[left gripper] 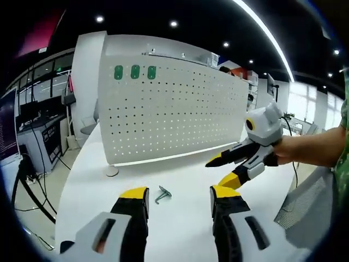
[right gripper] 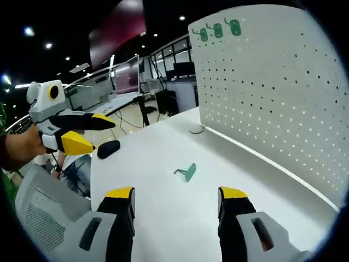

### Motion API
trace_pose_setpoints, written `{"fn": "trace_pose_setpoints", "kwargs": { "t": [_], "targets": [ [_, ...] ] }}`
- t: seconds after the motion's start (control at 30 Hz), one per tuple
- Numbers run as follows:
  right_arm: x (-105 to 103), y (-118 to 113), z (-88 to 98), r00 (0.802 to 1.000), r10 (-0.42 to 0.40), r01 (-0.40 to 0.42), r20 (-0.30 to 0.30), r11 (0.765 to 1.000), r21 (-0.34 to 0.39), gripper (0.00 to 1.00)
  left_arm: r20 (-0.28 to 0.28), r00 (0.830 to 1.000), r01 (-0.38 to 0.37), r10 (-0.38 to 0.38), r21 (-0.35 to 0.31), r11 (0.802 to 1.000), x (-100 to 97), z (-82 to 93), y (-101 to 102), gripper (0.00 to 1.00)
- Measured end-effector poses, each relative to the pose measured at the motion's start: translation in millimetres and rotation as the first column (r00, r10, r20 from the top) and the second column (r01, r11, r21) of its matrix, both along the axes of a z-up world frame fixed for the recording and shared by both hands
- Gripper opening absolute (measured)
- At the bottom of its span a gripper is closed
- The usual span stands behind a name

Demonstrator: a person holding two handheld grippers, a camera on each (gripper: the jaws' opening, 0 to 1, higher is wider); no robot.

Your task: Insert the hook assembly into the mounting plate slot until the hook locks in place.

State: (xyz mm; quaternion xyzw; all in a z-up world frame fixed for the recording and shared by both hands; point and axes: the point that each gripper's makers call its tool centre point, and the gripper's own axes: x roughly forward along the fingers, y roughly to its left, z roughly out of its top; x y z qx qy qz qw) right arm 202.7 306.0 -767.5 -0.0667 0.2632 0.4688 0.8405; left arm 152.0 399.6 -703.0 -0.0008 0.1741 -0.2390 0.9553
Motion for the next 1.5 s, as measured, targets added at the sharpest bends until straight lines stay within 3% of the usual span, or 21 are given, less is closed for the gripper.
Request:
{"fn": "trace_pose_setpoints", "kwargs": {
  "t": [0.3, 0.73, 1.13, 1.5],
  "targets": [
    [2.5, 19.5, -14.7, 1.000, 0.022, -0.021, 0.014, 0.999, -0.032, 0.54, -0.021, 1.000, -0.006, 0.006, -0.007, 1.000, -8.8, -3.4, 7.1, 0.50],
    [20.9, 38.1, -39.3, 0.999, -0.001, 0.005, 0.047, 0.996, -0.084, 0.30, -0.043, 0.999, -0.001, 0.000, -0.004, 1.000, -15.3, -8.3, 17.7, 0.50],
    [35.1, 44.7, -61.9, 0.998, -0.032, 0.037, 0.047, 0.993, -0.115, 0.21, -0.061, 0.998, 0.004, -0.005, -0.010, 1.000, -9.2, -13.7, 25.8, 0.51],
    [43.3, 49.5, -71.3, 0.998, -0.044, 0.049, 0.047, 0.992, -0.118, 0.16, -0.080, 0.997, 0.011, -0.012, -0.017, 1.000, -5.4, -19.7, 24.4, 0.50]
  ]
}}
